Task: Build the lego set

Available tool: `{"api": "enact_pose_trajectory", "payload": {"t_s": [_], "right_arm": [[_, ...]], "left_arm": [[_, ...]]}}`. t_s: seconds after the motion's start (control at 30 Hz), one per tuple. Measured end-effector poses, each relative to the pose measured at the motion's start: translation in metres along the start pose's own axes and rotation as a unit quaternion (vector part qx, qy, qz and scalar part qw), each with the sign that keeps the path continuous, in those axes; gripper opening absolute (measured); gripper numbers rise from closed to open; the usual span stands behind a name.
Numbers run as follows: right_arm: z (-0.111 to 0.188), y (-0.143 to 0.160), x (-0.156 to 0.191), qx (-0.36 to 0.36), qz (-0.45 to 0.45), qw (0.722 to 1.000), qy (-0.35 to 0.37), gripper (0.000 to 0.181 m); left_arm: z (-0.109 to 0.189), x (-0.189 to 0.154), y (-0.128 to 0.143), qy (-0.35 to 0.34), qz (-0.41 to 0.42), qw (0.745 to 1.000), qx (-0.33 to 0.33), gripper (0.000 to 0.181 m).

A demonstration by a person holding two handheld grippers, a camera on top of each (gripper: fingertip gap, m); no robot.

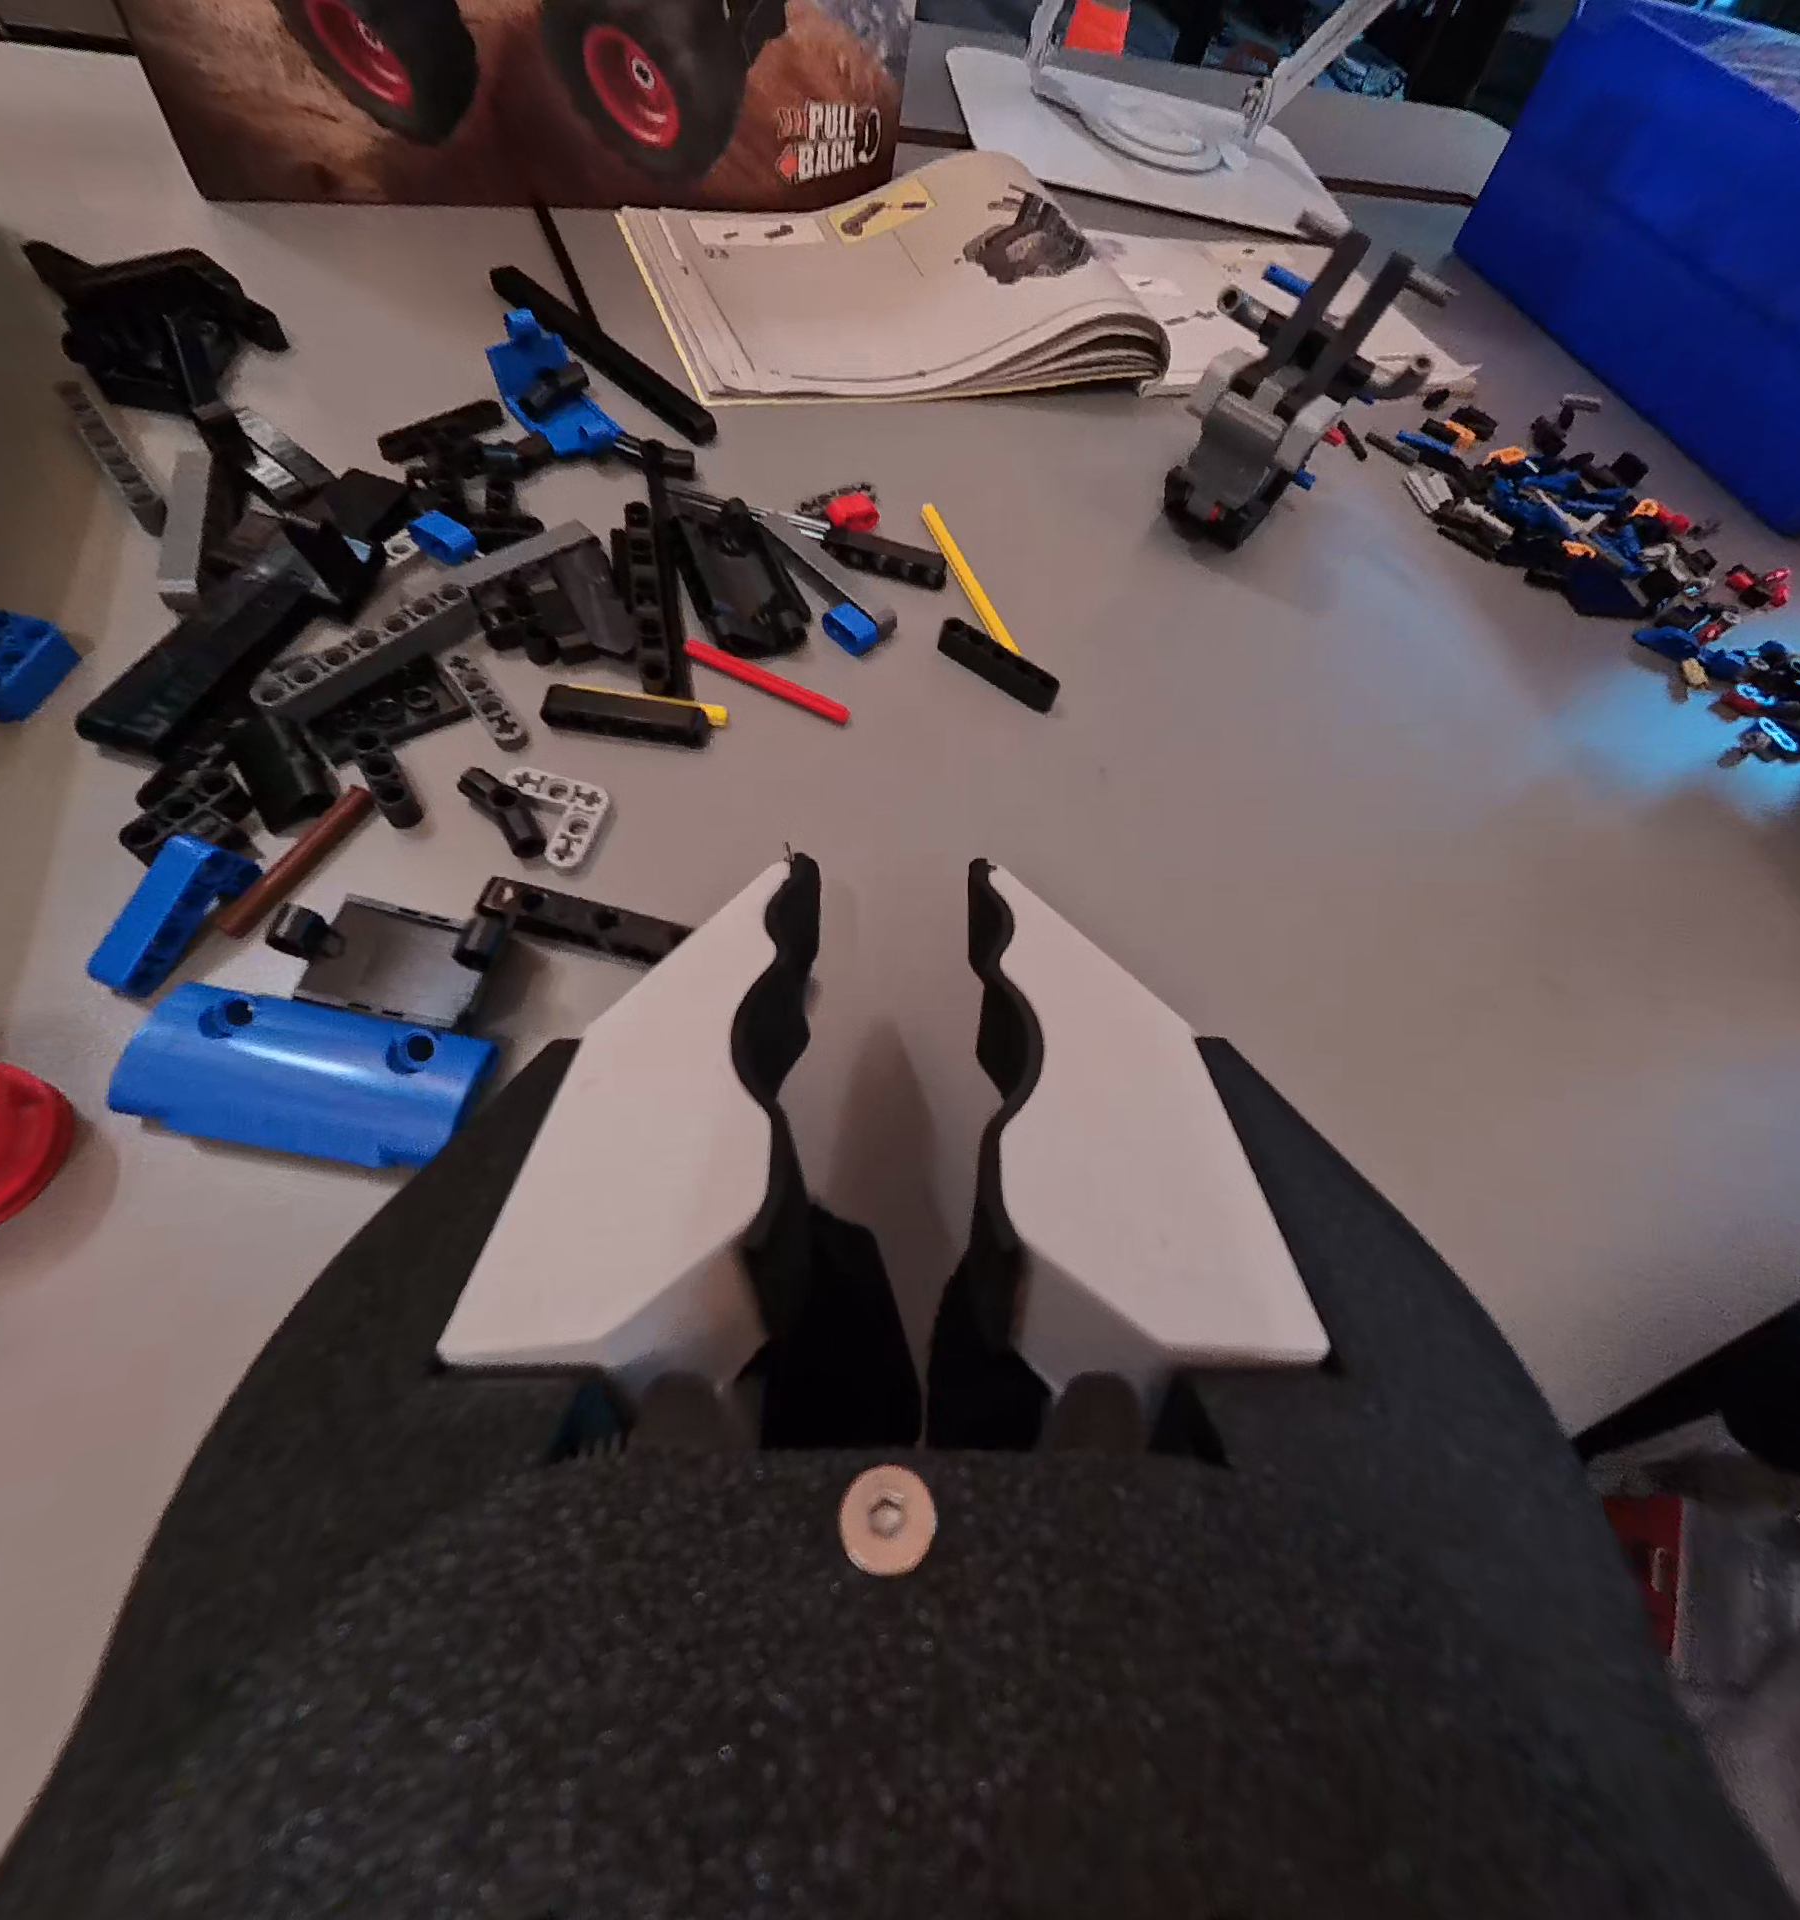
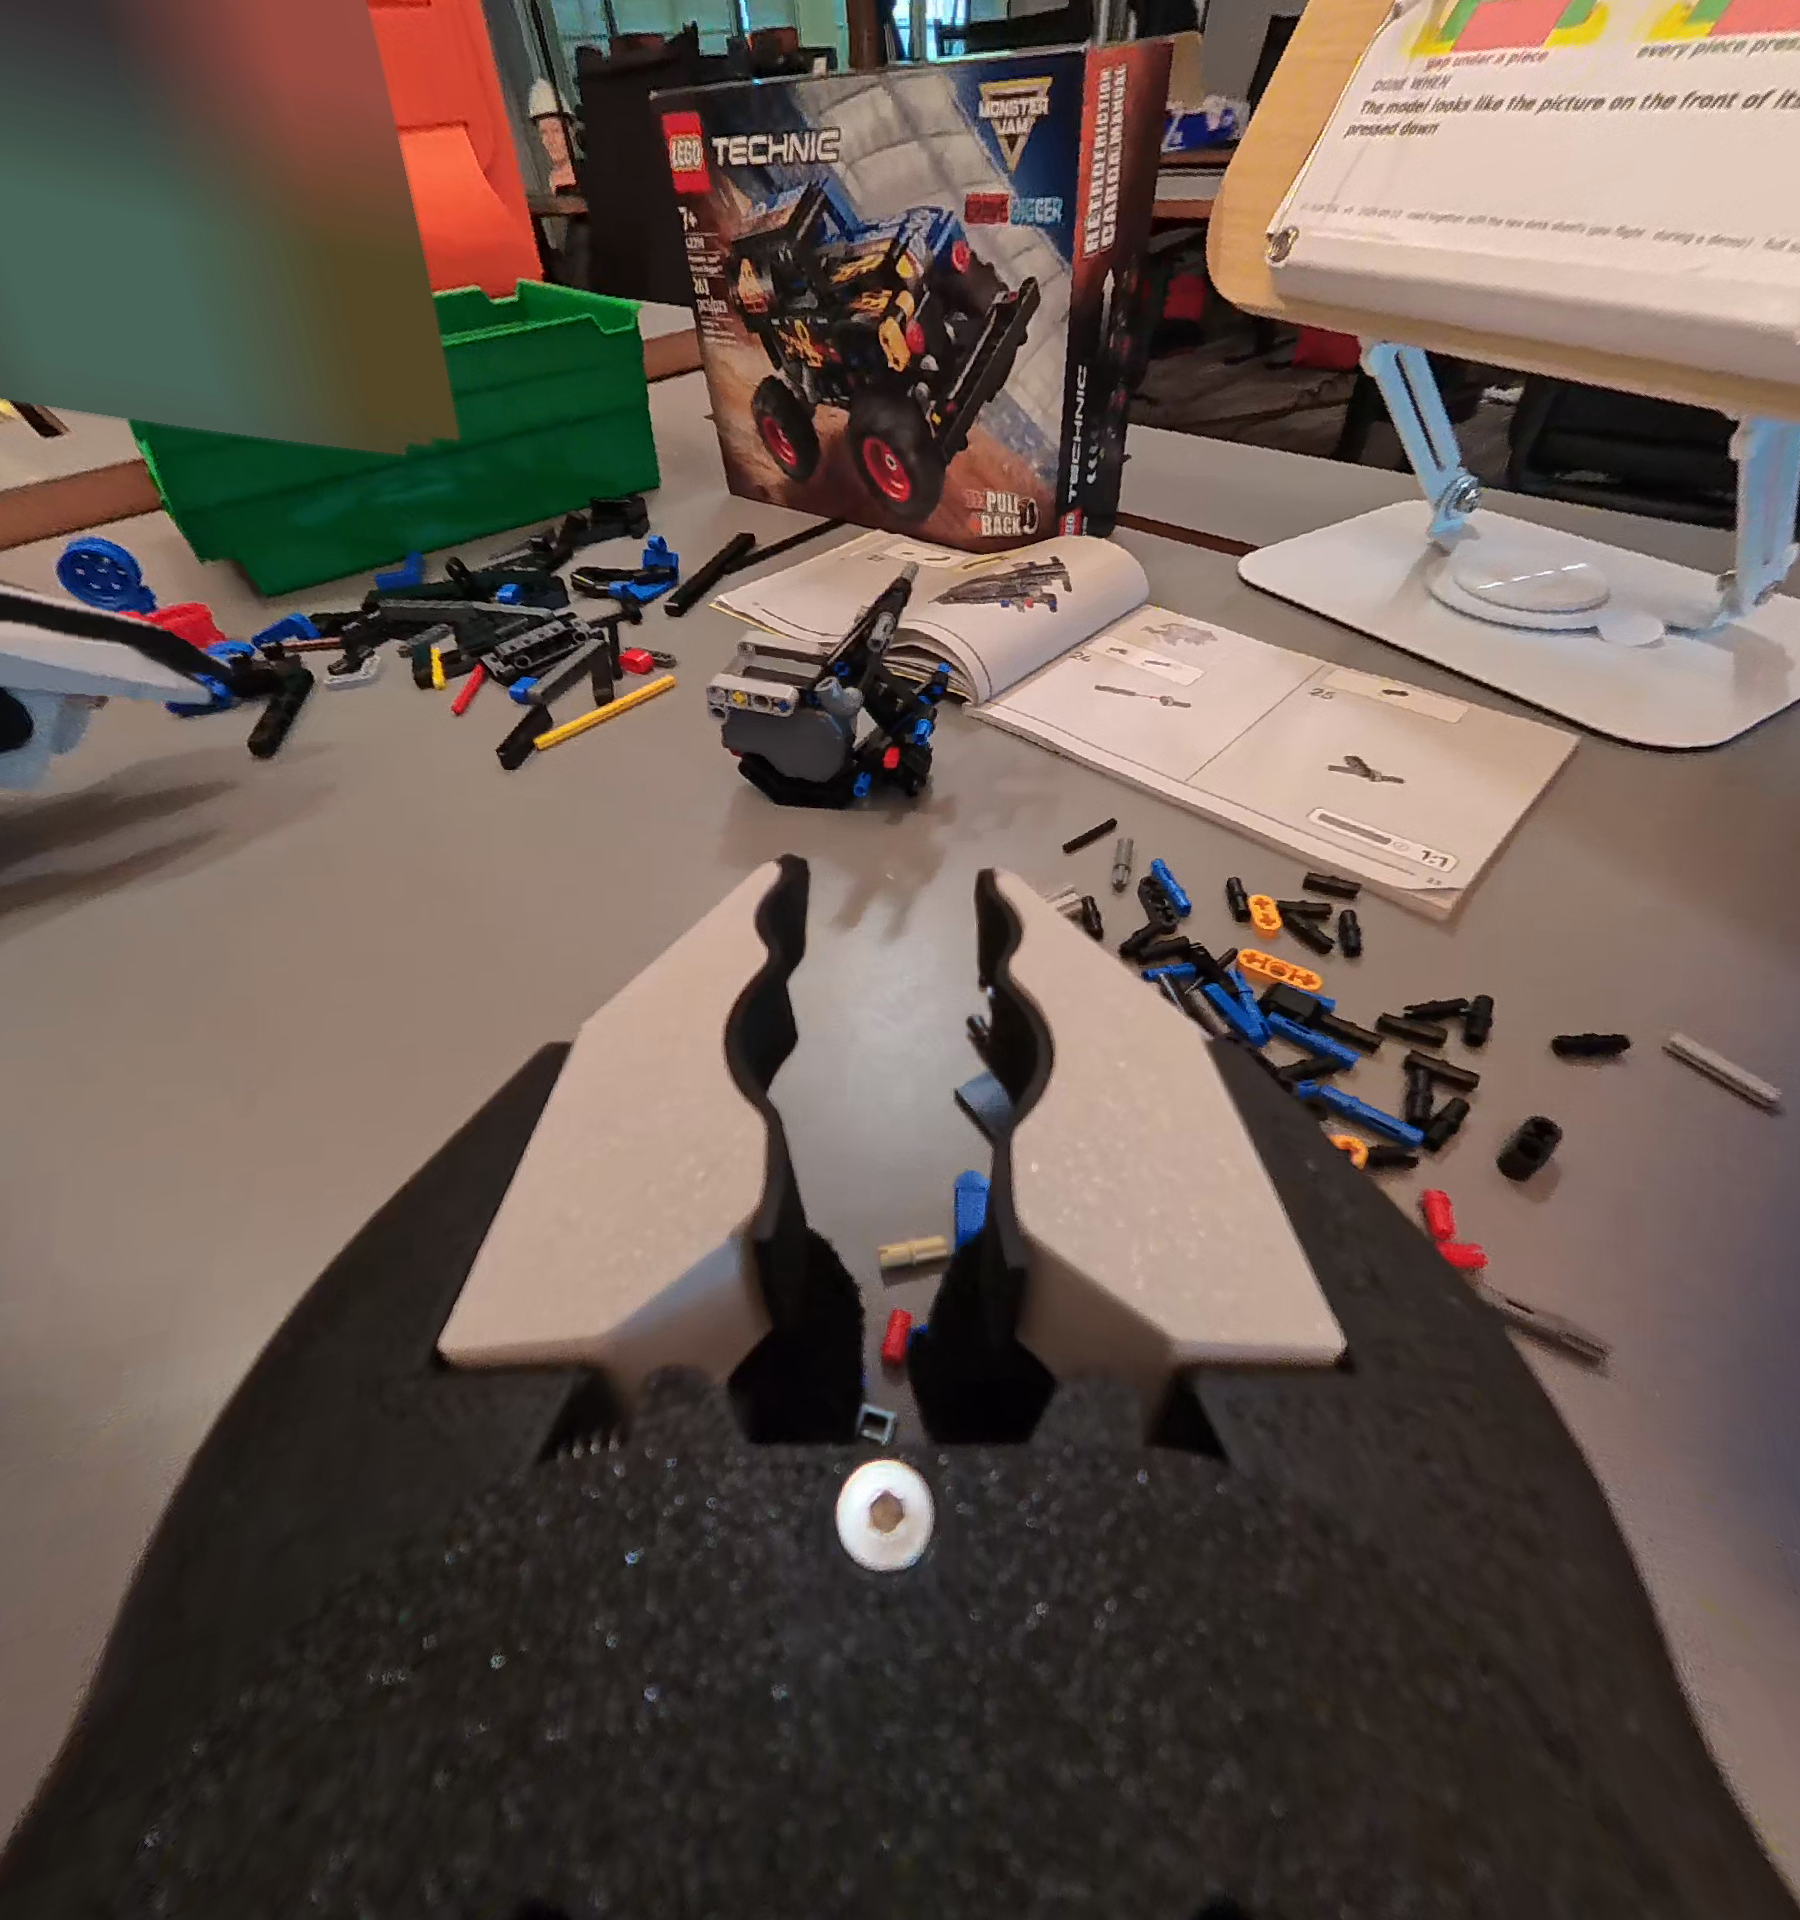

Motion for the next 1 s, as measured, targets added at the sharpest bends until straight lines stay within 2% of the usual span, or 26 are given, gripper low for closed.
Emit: {"api": "enact_pose_trajectory", "payload": {"t_s": [0.13, 0.2, 0.33, 0.47, 0.63, 0.77, 0.83, 0.87, 1.0], "right_arm": [[-0.002, -0.007, -0.011, 0.002, 0.003, 1.0, 0.013, 0.032], [-0.002, -0.009, -0.018, 0.0, -0.013, 1.0, 0.014, 0.032], [0.002, -0.006, -0.034, -0.006, -0.033, 0.998, 0.047, 0.032], [0.007, -0.005, -0.04, -0.012, -0.03, 0.997, 0.069, 0.032], [0.012, -0.015, -0.038, -0.035, -0.004, 0.997, 0.075, 0.03], [0.012, -0.014, -0.041, -0.032, -0.015, 0.996, 0.076, 0.03], [0.011, -0.011, -0.043, -0.024, -0.021, 0.996, 0.079, 0.03], [0.011, -0.011, -0.043, -0.023, -0.023, 0.997, 0.076, 0.03], [0.015, -0.009, -0.045, -0.022, -0.017, 0.996, 0.091, 0.03]], "left_arm": [[-0.003, 0.018, -0.023, -0.002, -0.045, 0.999, -0.001, 0.027], [-0.01, 0.028, -0.029, 0.019, -0.094, 0.995, 0.041, 0.027], [-0.027, 0.051, -0.034, 0.007, -0.182, 0.977, 0.109, 0.031], [-0.036, 0.074, -0.028, -0.024, -0.2, 0.964, 0.174, 0.038], [-0.031, 0.104, -0.045, -0.081, -0.169, 0.968, 0.166, 0.037], [-0.021, 0.129, -0.054, -0.145, -0.155, 0.959, 0.189, 0.036], [-0.019, 0.128, -0.062, -0.145, -0.147, 0.964, 0.168, 0.036], [-0.021, 0.12, -0.067, -0.125, -0.14, 0.972, 0.14, 0.036], [-0.037, 0.053, -0.084, 0.027, -0.097, 0.995, 0.001, 0.031]]}}
Point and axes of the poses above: each gripper's, where its closed fingertips meet, z back along the fingers, y out of its underside, x = y × z across the jaws, the point moved 5 cm from there along z, back along the fingers, and after that the axes turned 12 degrees about -z, right-handed, at the moved point
